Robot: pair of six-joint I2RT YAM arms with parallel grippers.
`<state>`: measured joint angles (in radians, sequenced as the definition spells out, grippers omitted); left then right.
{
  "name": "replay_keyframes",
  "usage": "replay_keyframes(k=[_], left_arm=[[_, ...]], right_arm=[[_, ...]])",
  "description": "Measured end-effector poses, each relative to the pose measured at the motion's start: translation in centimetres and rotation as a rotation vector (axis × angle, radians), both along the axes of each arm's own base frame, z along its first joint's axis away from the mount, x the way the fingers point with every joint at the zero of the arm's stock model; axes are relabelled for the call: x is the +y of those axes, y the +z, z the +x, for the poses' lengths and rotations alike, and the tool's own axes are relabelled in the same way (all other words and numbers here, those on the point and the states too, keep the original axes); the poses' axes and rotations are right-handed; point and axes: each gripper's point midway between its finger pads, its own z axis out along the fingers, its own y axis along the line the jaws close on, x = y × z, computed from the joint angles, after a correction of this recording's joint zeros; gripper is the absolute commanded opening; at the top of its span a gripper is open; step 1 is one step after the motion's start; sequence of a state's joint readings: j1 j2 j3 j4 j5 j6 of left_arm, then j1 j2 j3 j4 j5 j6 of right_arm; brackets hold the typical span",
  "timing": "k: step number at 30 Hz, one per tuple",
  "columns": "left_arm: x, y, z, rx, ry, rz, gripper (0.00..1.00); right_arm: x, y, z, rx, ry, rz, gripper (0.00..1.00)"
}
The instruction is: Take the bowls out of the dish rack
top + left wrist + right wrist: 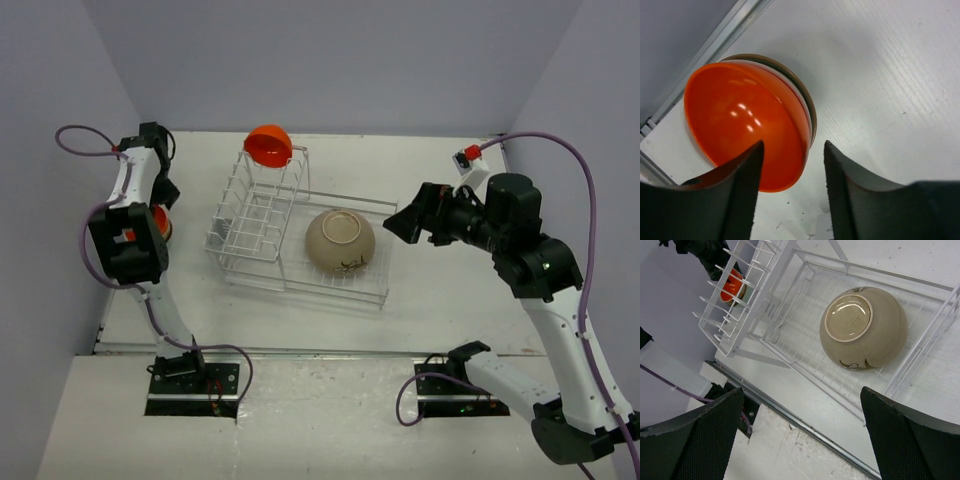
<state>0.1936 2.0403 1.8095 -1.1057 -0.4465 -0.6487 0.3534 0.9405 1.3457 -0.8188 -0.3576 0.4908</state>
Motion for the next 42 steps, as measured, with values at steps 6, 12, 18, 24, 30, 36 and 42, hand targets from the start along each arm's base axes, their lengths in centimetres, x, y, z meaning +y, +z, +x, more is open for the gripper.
replay_keyframes(k=[6, 12, 18, 24, 30, 36, 42], left_arm=[[-0.1, 3.3, -0.1, -0.092, 0.018, 0.011, 0.68], [-0.2, 11.7, 0.7, -0.311, 0.046, 0.039, 0.70], [-5.1, 20.8, 3.6, -0.609, -0.048, -0.052, 0.63], [-19.8, 21.7, 3.0, -0.779, -0.204, -0.536, 0.65], [-26.4, 25.4, 1.3, -0.876, -0.179, -0.800, 0.64], [-28.0, 30.3, 0.6, -1.001, -0.158, -0.921, 0.64], [-30.8, 30.0, 0.1, -0.967, -0.163, -0.998, 0.64]], right_arm=[[0.0, -0.6, 0.0, 0.010, 0.002, 0.000, 0.99], [0.2, -0.5, -0.1, 0.008, 0.011, 0.004, 0.99], [0.4, -0.4, -0.3, 0.011, 0.028, 0.012, 0.99], [0.3, -0.1, -0.7, -0.003, 0.032, 0.015, 0.99], [0.0, 0.9, -1.6, -0.042, 0.032, 0.029, 0.99], [-0.4, 1.6, -2.6, -0.077, 0.032, 0.042, 0.99], [-0.4, 1.7, -2.7, -0.083, 0.032, 0.044, 0.99]])
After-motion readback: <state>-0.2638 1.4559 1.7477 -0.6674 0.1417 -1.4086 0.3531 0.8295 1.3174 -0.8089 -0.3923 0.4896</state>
